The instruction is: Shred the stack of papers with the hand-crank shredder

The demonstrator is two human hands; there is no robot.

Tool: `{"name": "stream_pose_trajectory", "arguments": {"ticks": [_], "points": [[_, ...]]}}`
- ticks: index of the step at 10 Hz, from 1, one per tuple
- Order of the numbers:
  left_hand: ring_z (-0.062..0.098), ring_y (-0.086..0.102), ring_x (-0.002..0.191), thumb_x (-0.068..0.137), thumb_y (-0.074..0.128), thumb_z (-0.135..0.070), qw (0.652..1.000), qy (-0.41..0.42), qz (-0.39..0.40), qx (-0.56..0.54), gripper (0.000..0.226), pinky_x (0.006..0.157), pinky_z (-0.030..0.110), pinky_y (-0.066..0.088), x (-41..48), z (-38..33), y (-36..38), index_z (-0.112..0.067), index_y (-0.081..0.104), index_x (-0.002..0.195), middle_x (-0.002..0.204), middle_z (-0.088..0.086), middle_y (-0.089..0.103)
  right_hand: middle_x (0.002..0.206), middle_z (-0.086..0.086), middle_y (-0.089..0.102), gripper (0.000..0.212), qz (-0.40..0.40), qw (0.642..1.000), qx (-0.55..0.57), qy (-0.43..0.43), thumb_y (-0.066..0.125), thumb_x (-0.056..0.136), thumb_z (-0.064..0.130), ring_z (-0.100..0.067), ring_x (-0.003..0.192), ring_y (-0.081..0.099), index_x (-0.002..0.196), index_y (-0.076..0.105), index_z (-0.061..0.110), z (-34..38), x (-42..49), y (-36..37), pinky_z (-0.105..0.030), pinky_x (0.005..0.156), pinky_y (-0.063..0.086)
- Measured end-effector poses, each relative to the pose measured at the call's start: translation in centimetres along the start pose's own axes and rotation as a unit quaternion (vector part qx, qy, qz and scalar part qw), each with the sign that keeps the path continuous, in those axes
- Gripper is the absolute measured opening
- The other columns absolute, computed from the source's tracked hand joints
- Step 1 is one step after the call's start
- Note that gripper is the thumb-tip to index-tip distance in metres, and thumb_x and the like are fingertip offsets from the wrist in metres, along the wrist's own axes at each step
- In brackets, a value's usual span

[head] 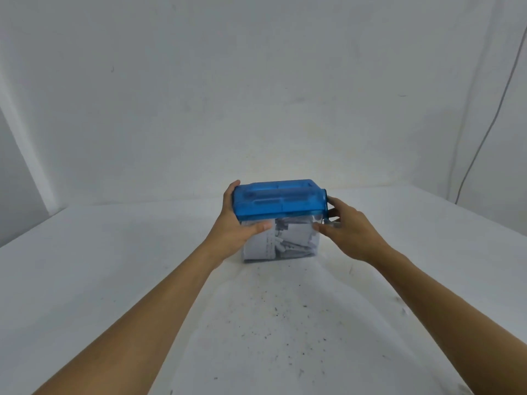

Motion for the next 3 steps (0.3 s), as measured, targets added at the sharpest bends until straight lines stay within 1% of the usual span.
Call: {"name": "stream_pose_trajectory", "arguments": {"ticks": [2,3], "points": [[-0.008,0.051,0.115,0.083,0.079,-0.009,1.0,-0.011,0.01,0.009,0.107,0.103,0.027,0.048,1.11,0.62,0.22,-0.037,0.008,0.157,0.129,-0.024,0.045,0.132,0.003,0.058,0.064,-0.008,1.0,0.005,0.007,0.063,0.096,0.035,-0.013,0.103,0.058,0.152,0.033,0.024,-0.82,0.67,0.45,-0.035,0.096,0.049],[-0.005,0.05,0.12,0.086,0.078,-0.015,0.999,-0.022,0.019,0.017,0.114,0.109,0.029,0.041,0.86,0.02,-0.14,-0.038,-0.006,0.159,0.133,-0.024,0.044,0.138,0.001,0.058,0.06,-0.01,0.999,-0.03,0.01,0.061,0.097,0.034,-0.015,0.109,0.058,0.15,0.037,0.02,-0.34,0.56,0.36,-0.036,0.099,0.049]]}}
Point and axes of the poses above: each hand's wrist, its own x-axis towards the middle knuckle, its own y-axis out of the palm, z = x × y, the point moved 2 cm from there along x, towards the middle knuckle
